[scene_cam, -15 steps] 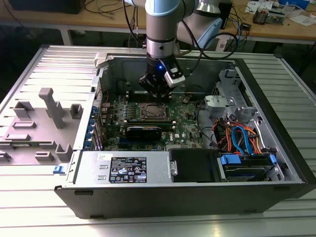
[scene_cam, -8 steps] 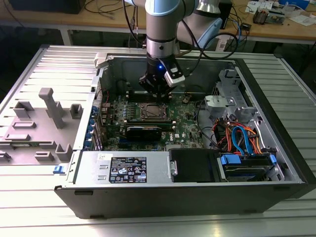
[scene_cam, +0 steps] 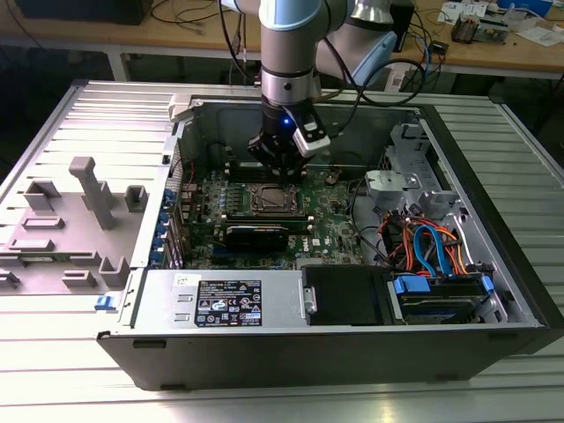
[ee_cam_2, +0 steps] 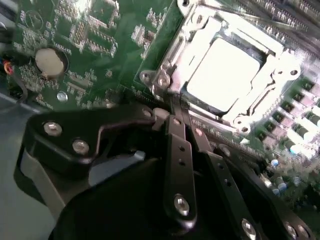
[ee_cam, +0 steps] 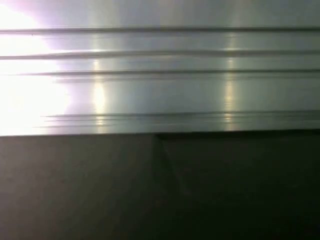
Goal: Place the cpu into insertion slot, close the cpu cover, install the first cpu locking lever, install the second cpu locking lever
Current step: 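Install the first cpu locking lever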
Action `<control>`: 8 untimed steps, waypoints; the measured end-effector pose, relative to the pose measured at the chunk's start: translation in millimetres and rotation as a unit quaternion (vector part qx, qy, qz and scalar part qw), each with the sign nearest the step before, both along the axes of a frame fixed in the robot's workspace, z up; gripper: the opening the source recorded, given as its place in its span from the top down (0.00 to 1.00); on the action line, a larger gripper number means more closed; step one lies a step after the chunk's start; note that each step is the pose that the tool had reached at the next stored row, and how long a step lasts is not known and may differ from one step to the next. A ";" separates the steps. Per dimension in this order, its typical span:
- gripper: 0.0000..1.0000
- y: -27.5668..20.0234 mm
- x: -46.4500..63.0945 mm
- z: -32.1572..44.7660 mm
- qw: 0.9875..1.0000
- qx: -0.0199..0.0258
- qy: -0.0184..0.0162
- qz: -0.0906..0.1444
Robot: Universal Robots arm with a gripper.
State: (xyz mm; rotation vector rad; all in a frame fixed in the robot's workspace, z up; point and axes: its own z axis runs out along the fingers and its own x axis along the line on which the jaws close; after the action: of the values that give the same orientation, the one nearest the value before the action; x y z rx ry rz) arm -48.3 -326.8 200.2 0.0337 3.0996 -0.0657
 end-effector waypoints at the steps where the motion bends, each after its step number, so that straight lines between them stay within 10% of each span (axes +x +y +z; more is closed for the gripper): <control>1: 0.89 0.3 0.2 4.4 1.000 0.002 -0.001 0.000; 8: 0.89 -5.9 0.0 8.4 1.000 0.001 0.000 0.000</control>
State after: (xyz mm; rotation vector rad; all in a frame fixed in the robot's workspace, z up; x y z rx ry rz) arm -48.3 -332.7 208.6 0.0337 3.0995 -0.0611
